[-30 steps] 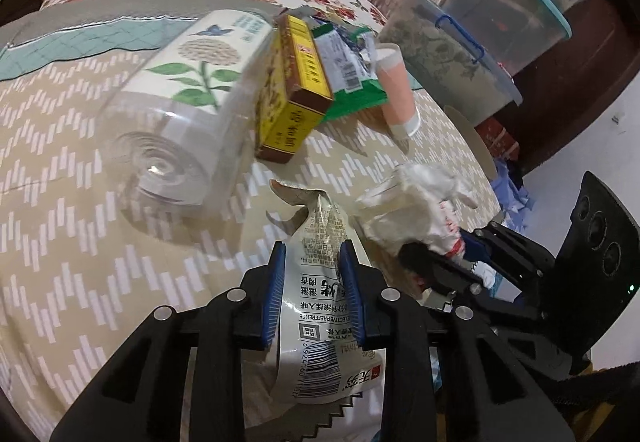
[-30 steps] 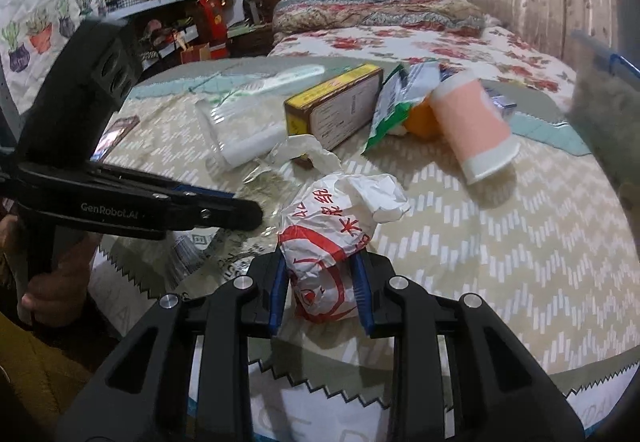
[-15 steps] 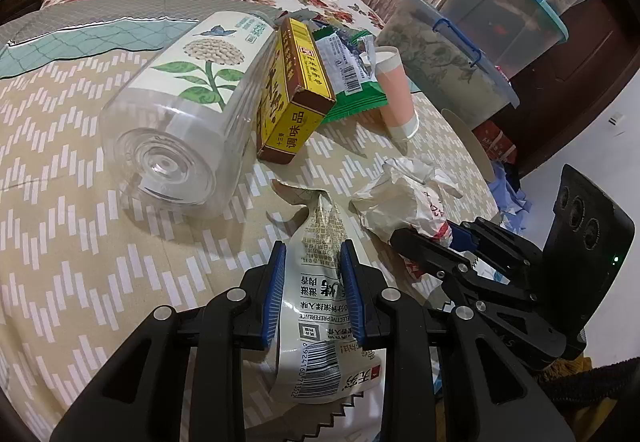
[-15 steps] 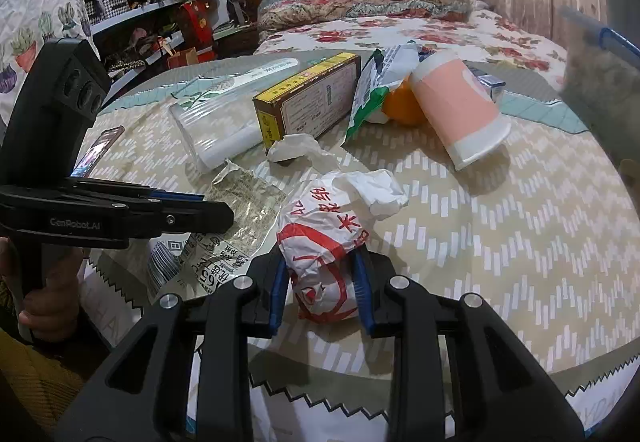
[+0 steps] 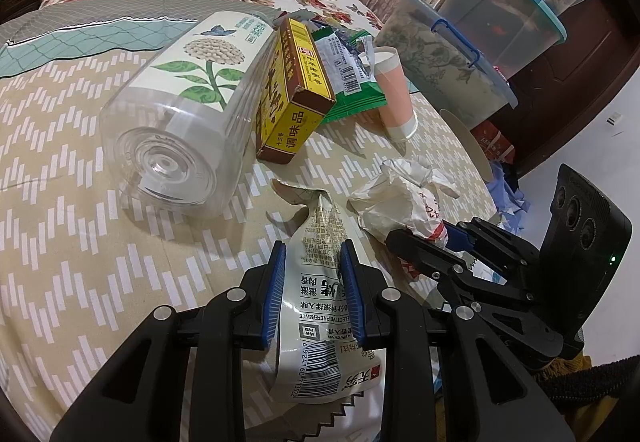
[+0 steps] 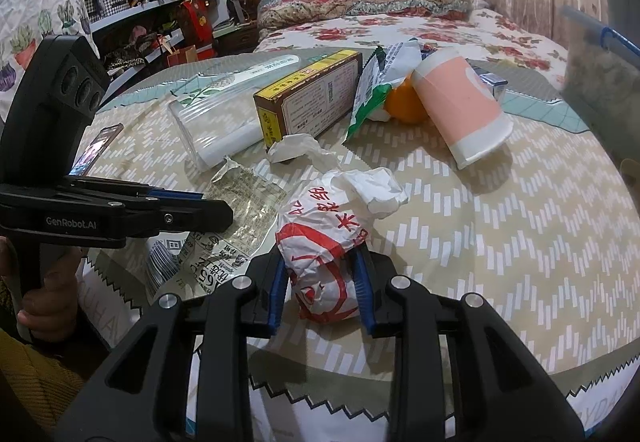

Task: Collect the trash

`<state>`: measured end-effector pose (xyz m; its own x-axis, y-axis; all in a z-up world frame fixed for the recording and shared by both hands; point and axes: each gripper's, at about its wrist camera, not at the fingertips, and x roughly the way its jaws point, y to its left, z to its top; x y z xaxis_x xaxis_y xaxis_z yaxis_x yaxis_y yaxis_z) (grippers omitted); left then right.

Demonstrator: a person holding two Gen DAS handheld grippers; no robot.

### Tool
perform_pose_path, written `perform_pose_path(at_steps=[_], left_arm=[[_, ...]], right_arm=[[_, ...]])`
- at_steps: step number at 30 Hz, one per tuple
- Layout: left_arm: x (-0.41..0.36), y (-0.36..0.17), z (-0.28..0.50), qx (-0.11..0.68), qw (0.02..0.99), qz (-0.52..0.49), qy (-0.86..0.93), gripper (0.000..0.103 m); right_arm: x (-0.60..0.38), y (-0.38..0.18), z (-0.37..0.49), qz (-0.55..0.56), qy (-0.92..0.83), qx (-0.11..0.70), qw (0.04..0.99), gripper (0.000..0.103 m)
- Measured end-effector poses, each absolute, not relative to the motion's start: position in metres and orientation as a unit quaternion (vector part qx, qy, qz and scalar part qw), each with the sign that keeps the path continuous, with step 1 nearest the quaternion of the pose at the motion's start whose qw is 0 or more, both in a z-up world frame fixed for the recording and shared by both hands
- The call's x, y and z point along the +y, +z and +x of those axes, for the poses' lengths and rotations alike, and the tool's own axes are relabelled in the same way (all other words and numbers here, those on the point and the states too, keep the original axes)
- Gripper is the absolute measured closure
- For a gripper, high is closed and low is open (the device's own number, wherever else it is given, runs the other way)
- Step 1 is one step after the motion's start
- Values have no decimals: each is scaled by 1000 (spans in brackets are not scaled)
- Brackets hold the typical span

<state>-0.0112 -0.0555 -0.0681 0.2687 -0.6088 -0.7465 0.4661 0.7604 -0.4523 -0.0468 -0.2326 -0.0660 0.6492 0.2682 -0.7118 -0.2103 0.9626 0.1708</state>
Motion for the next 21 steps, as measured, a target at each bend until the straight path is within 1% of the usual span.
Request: perform_pose_path(at_steps=[21], left_arm=[[-55,-68,-12,500,794,-71,-339,77]], right_arm=[[-231,-69,-47,27,129,396,909,71]])
